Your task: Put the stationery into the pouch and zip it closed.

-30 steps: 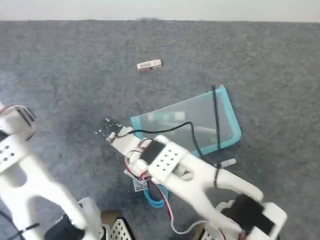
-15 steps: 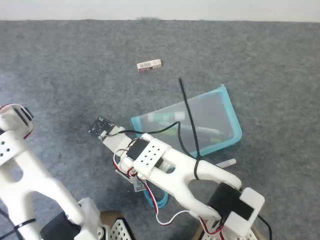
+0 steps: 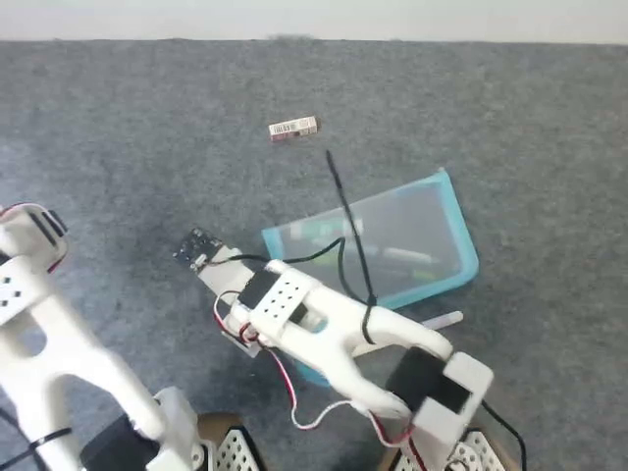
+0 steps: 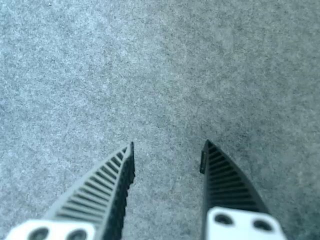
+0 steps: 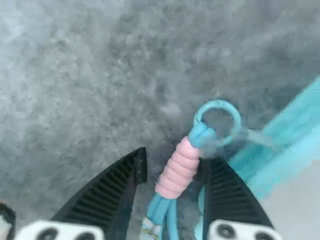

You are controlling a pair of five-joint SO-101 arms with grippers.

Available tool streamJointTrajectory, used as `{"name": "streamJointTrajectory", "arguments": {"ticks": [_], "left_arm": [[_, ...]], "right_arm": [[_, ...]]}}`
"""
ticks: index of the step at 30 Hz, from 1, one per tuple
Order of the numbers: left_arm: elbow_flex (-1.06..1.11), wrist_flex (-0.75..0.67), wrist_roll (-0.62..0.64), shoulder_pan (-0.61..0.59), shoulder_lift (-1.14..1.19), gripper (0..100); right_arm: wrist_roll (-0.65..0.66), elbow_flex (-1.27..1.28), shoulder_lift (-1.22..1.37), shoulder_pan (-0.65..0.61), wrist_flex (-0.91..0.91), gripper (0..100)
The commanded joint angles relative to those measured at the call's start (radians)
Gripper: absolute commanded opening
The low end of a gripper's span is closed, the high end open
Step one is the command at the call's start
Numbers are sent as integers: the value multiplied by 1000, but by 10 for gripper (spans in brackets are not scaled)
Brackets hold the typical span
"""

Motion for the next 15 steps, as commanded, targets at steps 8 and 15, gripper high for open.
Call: {"name": "streamJointTrajectory", "arguments": {"ticks": [8,15], "left_arm": [[-50,-31,17,8,-8,211],[-45,-40,17,8,-6,210]], "right_arm": [[-18,-91,38,122,68,104],[5,-94,27,128,94,7]]}}
